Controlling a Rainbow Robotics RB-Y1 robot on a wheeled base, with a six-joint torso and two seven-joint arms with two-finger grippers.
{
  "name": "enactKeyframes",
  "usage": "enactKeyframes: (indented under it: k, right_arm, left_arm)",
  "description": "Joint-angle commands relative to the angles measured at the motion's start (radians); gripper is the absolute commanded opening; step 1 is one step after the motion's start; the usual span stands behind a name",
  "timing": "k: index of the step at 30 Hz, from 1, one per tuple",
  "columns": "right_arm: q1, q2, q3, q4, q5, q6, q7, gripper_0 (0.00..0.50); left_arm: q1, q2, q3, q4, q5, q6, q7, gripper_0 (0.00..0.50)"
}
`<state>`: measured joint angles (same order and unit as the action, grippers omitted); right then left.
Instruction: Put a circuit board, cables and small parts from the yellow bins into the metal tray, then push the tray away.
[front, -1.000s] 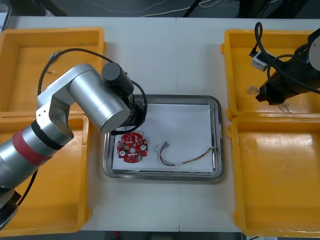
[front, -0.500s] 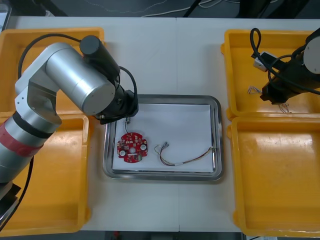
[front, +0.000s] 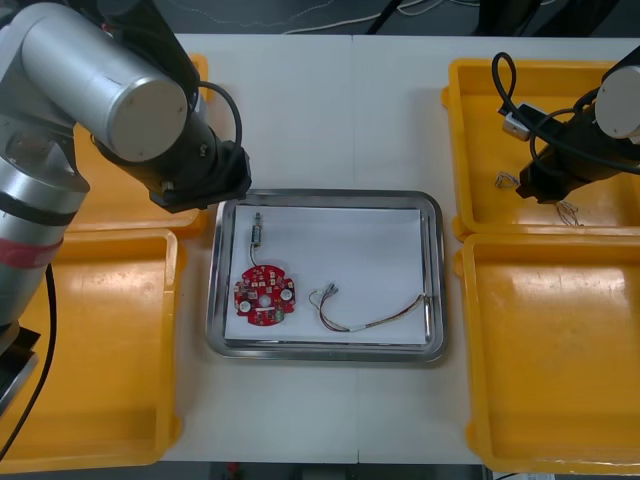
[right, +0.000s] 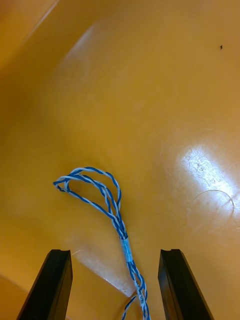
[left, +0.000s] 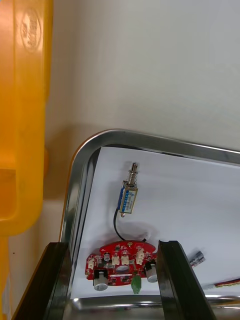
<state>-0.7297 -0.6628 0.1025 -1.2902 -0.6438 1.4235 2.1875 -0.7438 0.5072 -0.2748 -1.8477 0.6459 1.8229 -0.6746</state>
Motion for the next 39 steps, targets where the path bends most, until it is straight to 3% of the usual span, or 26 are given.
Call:
enactKeyframes:
  k: [1, 7, 16, 25, 26, 27, 28, 29, 30, 39]
  right_arm:
    - [-0.062, -0.043, 0.031, 0.043, 0.003, -0.035, 0.048, 0.500]
    - [-0.062, -0.046, 0.046, 0.075, 0.009, -0.080, 0.067, 0.500]
    - [-0.062, -0.047, 0.075, 0.126, 0.000, -0.109, 0.083, 0.500]
    - [-0.062, -0.049, 0.091, 0.141, -0.010, -0.118, 0.091, 0.488]
    - [-0.062, -0.049, 0.091, 0.141, -0.010, -0.117, 0.089, 0.444]
    - [-0.062, -0.049, 0.092, 0.141, -0.010, -0.117, 0.086, 0.302]
    - [-0.062, -0.049, 0.092, 0.141, -0.010, -0.118, 0.084, 0.211]
    - [-0.062, -0.049, 0.091, 0.141, -0.010, -0.118, 0.083, 0.054]
    - [-0.062, -0.049, 0.092, 0.141, -0.010, -0.117, 0.080, 0.016]
    - [-0.066, -0.052, 0.092, 0.140, -0.019, -0.113, 0.080, 0.000]
  left_arm:
    - [-0.068, 0.016, 0.066, -0.035, 0.021, 0.027, -0.043, 0.500]
    - [-0.074, 0.054, 0.115, -0.013, 0.031, 0.029, -0.080, 0.500]
    - [-0.105, 0.091, 0.221, 0.119, 0.024, 0.044, -0.290, 0.500]
    - [-0.141, 0.116, 0.287, 0.271, -0.084, 0.024, -0.484, 0.500]
    - [-0.143, 0.116, 0.292, 0.281, -0.089, 0.019, -0.491, 0.500]
    - [-0.144, 0.116, 0.298, 0.303, -0.098, 0.007, -0.497, 0.500]
    - [-0.146, 0.117, 0.301, 0.312, -0.101, -0.001, -0.499, 0.500]
    - [-0.147, 0.120, 0.304, 0.331, -0.104, -0.017, -0.500, 0.500]
    - [-0.146, 0.125, 0.304, 0.347, -0.112, -0.036, -0.505, 0.500]
    - [-0.155, 0.125, 0.313, 0.482, -0.186, -0.192, -0.513, 0.500]
